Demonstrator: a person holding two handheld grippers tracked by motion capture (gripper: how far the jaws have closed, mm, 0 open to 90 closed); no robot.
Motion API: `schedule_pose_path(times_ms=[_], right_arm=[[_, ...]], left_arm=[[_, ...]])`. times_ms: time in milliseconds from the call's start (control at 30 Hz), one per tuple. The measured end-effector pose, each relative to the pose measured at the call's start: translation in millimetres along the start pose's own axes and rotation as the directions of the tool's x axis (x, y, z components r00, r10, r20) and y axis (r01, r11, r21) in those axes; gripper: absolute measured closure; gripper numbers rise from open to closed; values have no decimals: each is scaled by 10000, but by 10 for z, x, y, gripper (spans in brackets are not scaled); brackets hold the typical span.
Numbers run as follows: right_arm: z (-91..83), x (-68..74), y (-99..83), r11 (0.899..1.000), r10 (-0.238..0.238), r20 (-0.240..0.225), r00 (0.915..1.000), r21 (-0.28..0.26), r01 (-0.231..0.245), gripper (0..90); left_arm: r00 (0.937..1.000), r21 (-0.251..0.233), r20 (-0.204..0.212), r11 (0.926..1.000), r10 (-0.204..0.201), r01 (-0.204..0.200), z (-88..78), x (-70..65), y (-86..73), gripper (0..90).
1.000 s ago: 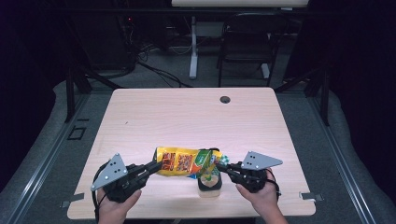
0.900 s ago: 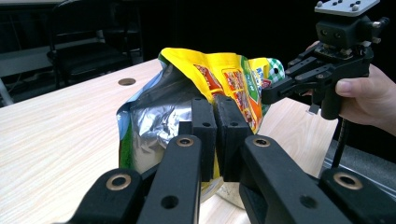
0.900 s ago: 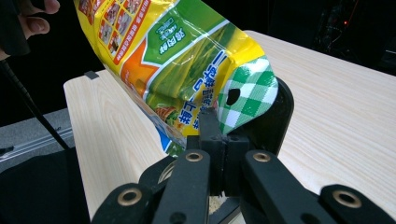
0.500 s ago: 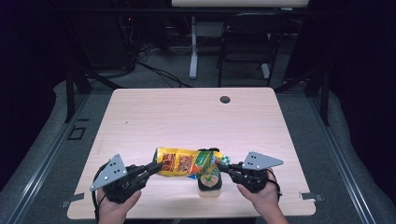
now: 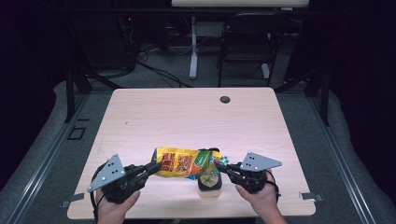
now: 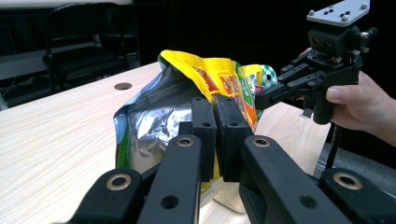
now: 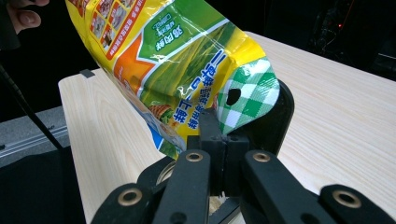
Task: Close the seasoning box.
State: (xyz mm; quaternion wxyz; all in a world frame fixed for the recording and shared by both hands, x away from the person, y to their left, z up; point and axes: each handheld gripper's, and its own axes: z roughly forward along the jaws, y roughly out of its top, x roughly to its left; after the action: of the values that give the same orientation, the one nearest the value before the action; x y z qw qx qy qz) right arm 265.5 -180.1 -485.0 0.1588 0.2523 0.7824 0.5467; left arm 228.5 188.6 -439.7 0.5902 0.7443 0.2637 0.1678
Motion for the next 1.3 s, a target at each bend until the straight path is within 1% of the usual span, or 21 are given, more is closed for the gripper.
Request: schedule_pose_path(times_ms=[200,233,400,600,700,733,767,800,867,1033,1300], right_arm=[[0,-4,-11,10000,42,-31,10000,-31,-42,900],[1,-4,-11,10000,47,-39,10000,-29,-48,900],[1,-7,-17,9999,107,-88,9999,-68,-108,900],[4,-3,-18,9999,119,-51,9999,-64,-120,900],[7,-4,-23,9998,157,-63,9999,-108,-157,900],[7,-5,-24,9998,156,-74,9999,-107,-157,900],[8,-4,-26,9998,181,-91,9998,-120,-182,900],[8,-4,-26,9998,168,-85,9998,-97,-169,900],[10,-5,-30,9999,151,-85,9998,-54,-151,900],[15,-2,-40,9992,357,-180,9992,-162,-360,900],[11,-8,-47,9989,439,-236,9988,-148,-443,900]], left_arm=[[10000,-71,55,9999,-82,82,2,3,-11,878],[9999,-60,-63,9999,-96,96,0,-1,-12,879],[9999,-56,50,9999,-154,154,-1,11,-16,878],[9998,-23,-4,9998,-201,201,-3,15,-21,878],[9998,14,44,9998,-217,217,-3,18,-19,878],[9997,-27,-83,9997,-228,228,1,12,-21,878],[9997,-29,-91,9997,-245,244,3,12,-22,878],[9996,-21,42,9996,-270,270,4,19,-24,878],[9996,6,52,9996,-283,283,3,22,-28,878],[9996,3,58,9996,-287,287,2,19,-29,878],[9994,-66,102,9994,-328,328,4,12,-32,878]])
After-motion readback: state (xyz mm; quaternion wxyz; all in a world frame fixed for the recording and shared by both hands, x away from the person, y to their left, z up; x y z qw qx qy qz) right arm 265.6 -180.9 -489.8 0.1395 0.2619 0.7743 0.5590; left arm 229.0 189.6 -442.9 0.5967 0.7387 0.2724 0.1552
